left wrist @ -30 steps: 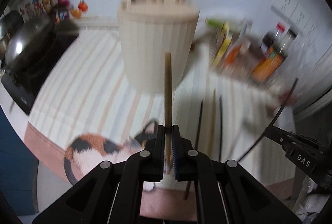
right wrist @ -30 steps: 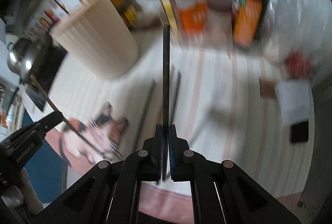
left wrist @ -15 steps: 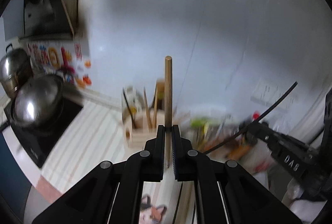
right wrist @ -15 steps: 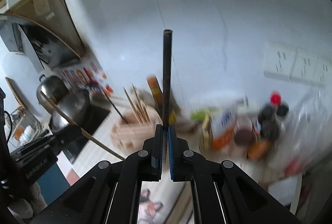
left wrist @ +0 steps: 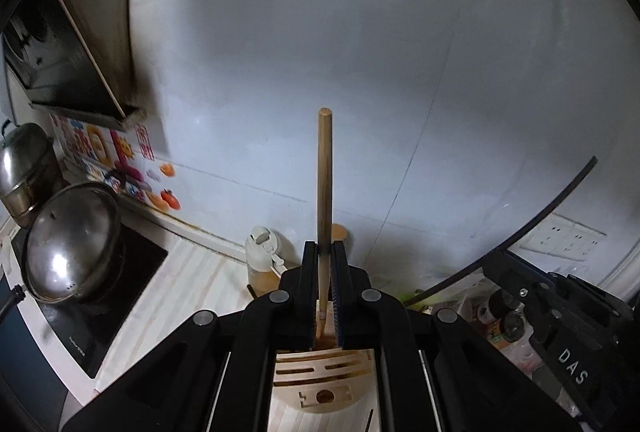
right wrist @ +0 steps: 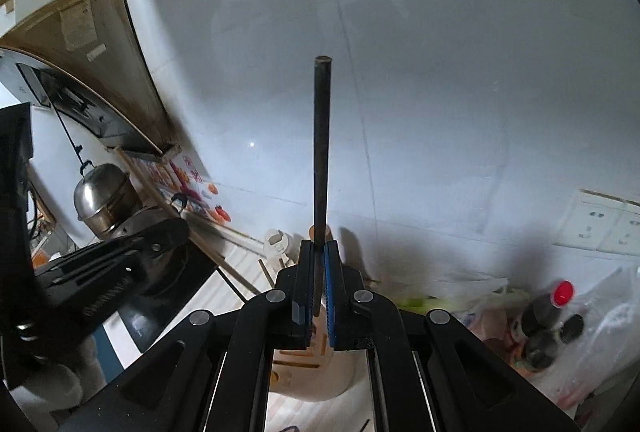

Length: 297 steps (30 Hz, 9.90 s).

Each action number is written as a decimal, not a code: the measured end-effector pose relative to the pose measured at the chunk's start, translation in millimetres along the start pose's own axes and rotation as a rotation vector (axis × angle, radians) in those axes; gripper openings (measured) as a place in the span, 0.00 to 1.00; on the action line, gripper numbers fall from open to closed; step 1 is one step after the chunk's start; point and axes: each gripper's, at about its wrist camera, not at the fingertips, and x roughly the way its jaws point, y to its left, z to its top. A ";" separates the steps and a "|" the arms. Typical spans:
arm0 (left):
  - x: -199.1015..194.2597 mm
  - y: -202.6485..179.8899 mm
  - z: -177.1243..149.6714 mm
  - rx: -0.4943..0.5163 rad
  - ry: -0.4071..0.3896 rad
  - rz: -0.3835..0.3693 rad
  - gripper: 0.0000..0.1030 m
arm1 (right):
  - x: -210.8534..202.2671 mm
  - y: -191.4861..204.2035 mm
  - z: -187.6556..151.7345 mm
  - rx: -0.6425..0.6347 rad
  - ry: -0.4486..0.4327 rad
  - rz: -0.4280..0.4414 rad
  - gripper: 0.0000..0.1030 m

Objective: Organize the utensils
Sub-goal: 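Lift both chopsticks upright and insert them into the cream holder, then open both tools to release the chopsticks in the holder, then grasp a dark chopstick with the right tool while the left tool grasps a black chopstick, then lift both chopsticks upright and insert them into the cream holder, then open both tools to release the chopsticks in the holder, then move the right tool to the mat and grasp the last wooden chopstick, then lower the wooden chopstick into the holder and open the right tool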

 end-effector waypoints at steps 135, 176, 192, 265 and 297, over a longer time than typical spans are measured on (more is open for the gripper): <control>122.2 12.3 -361.2 0.080 0.700 0.097 0.06 | 101.9 -144.9 -385.3 0.243 0.985 -0.209 0.06; -27.1 -10.2 -240.0 0.088 0.225 -0.029 0.02 | 4.8 -68.4 -304.0 0.237 0.422 -0.130 0.05; -123.2 -21.6 -41.1 0.086 -0.137 -0.119 0.02 | -72.1 -25.2 -54.4 0.141 -0.087 0.019 0.05; 126.4 36.1 -314.4 0.031 0.595 0.257 1.00 | 157.7 -113.8 -345.7 0.291 0.761 -0.220 0.36; 0.9 52.2 -130.4 -0.087 0.205 0.237 1.00 | -11.6 -37.1 -110.0 0.171 -0.111 -0.034 0.07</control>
